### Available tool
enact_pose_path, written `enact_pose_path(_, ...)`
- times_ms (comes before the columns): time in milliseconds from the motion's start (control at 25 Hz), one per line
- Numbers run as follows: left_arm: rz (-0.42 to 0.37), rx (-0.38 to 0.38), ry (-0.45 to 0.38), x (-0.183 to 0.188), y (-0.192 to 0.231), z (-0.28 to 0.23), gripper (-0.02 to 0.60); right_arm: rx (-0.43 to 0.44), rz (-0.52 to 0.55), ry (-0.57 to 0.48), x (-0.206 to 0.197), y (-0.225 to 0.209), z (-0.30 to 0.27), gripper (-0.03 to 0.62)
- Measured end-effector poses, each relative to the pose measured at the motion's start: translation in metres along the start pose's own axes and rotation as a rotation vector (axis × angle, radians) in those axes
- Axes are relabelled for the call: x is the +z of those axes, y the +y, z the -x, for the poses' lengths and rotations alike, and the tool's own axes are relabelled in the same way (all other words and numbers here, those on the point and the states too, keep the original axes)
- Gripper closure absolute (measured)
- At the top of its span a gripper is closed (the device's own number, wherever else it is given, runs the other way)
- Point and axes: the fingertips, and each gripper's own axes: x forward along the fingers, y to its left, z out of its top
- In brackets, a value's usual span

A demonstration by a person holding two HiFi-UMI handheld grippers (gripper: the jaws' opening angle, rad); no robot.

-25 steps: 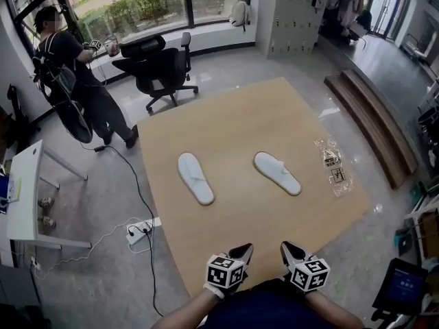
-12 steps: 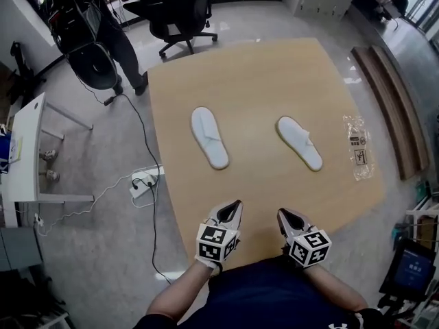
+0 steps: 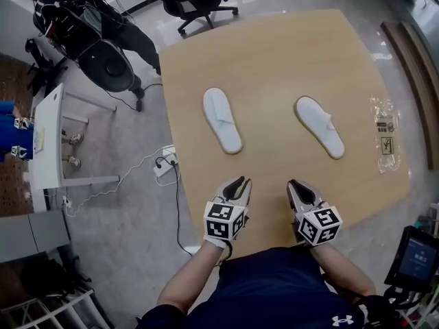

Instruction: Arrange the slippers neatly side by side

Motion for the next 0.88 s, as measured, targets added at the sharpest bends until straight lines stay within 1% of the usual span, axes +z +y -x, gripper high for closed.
enact_pose_path(40, -0.002, 0.013, 0.006, 0.000, 0.004, 0.000, 0.501, -0.006, -0.003, -0.005, 0.002, -0.003, 0.000, 0.545)
enact_pose_path(120, -0.010, 0.045, 0.016, 0.000, 0.016, -0.004, 0.487, -0.023, -0.005, -0.013, 0.007, -0.017, -0.002, 0.517)
enact_pose_path(320, -0.019, 0.146, 0.049, 0.006, 0.066, -0.032, 0.441, -0.098, 0.048, -0.041, 0.032, -0.074, -0.015, 0.488)
enact_pose_path(520, 0.016, 0.237, 0.060, 0.021, 0.114, -0.052, 0.410, -0.216, 0.107, -0.053, 0.053, -0.131, -0.024, 0.468)
enact_pose_path(600, 0.009, 0.250, 0.063, 0.029, 0.123, -0.061, 0.410, -0.247, 0.121, -0.047, 0.059, -0.151, -0.028, 0.457)
enact_pose_path(760, -0.061, 0.253, 0.079, 0.044, 0.129, -0.078, 0.410, -0.289, 0.153, -0.029, 0.066, -0.181, -0.038, 0.433)
enact_pose_path(880, -0.098, 0.269, 0.093, 0.053, 0.139, -0.089, 0.407, -0.320, 0.161, -0.012, 0.069, -0.201, -0.049, 0.414)
